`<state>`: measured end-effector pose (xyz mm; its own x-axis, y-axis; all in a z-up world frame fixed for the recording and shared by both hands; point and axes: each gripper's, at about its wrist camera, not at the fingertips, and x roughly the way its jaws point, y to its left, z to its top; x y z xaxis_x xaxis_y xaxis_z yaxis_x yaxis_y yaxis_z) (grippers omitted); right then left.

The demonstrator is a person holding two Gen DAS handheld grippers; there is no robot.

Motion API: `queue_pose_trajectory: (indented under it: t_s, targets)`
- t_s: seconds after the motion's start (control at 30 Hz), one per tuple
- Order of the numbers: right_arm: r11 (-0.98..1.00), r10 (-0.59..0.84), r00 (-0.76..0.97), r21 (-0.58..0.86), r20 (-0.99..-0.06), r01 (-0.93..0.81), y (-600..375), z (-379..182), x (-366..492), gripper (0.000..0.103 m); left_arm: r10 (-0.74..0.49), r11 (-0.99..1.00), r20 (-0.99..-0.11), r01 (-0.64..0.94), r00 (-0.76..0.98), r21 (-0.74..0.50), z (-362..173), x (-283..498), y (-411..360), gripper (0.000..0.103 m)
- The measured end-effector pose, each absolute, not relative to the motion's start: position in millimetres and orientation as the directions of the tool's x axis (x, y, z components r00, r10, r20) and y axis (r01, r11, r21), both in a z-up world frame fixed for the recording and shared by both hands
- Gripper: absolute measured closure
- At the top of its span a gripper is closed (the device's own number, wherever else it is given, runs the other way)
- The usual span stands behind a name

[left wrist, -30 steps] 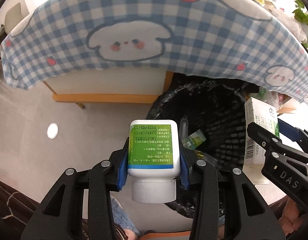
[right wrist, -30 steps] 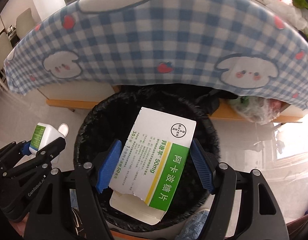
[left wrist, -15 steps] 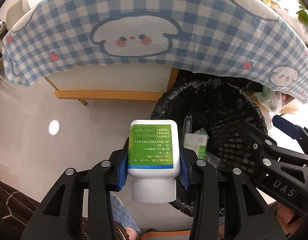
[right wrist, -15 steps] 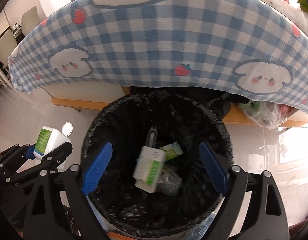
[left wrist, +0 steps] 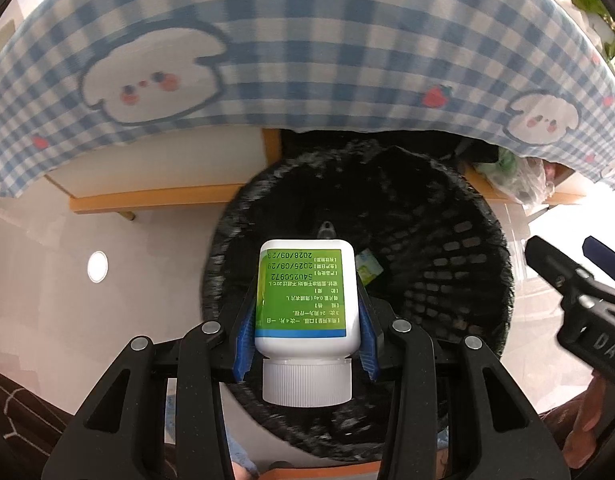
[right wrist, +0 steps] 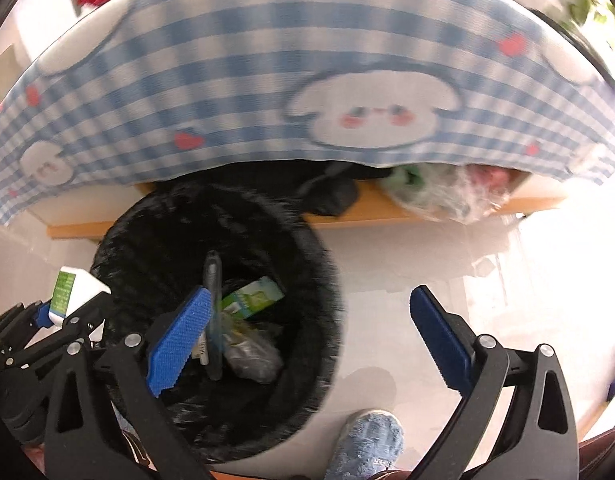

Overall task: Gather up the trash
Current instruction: 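Open the right gripper to drop the medicine box while the left drops the pill bottle, then move both grippers back over the table toward the tissue and snack wrapper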

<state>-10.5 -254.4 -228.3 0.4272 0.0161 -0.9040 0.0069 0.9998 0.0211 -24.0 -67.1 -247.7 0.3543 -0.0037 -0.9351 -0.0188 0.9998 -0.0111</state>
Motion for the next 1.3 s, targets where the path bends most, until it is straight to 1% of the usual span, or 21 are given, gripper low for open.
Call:
queue_pose_trajectory:
  t_s: [0.2,0.43,0.5,0.53,0.6,0.67,0.73,0.87,1.0,1.3]
  targets:
    - [0.999,-0.035,0.427,-0.018,-0.904,0.043,-281,-227,-15,0.008,-0.025,1.000,-0.932,0.027,0.361,-0.017,-249,-21,-93,0.063]
    - [0.997,-0.050,0.428,-0.017,-0.902,0.081,-303,-224,-22,0.008,-0.044,0.997,-0.928,0.082,0.369,-0.015,-250,-17,-119,0.061]
    - [0.995,-0.054,0.430,-0.012,-0.901,0.099,-309,-223,-24,0.008,-0.026,0.996,-0.925,0.089,0.378,0.009,-248,-18,-122,0.053]
    - [0.995,-0.054,0.431,-0.010,-0.901,0.103,-310,-223,-24,0.008,-0.018,0.995,-0.922,0.094,0.387,0.020,-246,-19,-125,0.044]
    - [0.994,-0.065,0.430,-0.020,-0.901,0.107,-310,-222,-23,0.008,-0.021,0.995,-0.916,0.096,0.400,0.019,-244,-19,-126,0.035]
    - [0.994,-0.080,0.423,-0.038,-0.903,0.107,-308,-222,-23,0.008,-0.022,0.995,-0.914,0.094,0.406,0.017,-241,-19,-124,0.031]
    - [0.994,-0.082,0.421,-0.041,-0.903,0.104,-306,-220,-23,0.008,-0.031,0.996,-0.910,0.087,0.413,0.006,-238,-18,-120,0.016]
    - [0.994,-0.084,0.430,-0.043,-0.899,0.104,-303,-213,-23,0.008,-0.019,0.998,-0.903,0.060,0.429,0.008,-230,-19,-109,0.006]
    - [0.994,-0.072,0.440,-0.026,-0.895,0.109,-302,-202,-22,0.008,0.006,1.000,-0.889,0.025,0.457,0.019,-218,-20,-97,0.006]
    - [0.998,-0.026,0.523,0.010,-0.852,0.066,-280,-153,-20,0.008,0.028,0.999,-0.868,-0.033,0.495,0.014,-181,-28,-67,0.006]
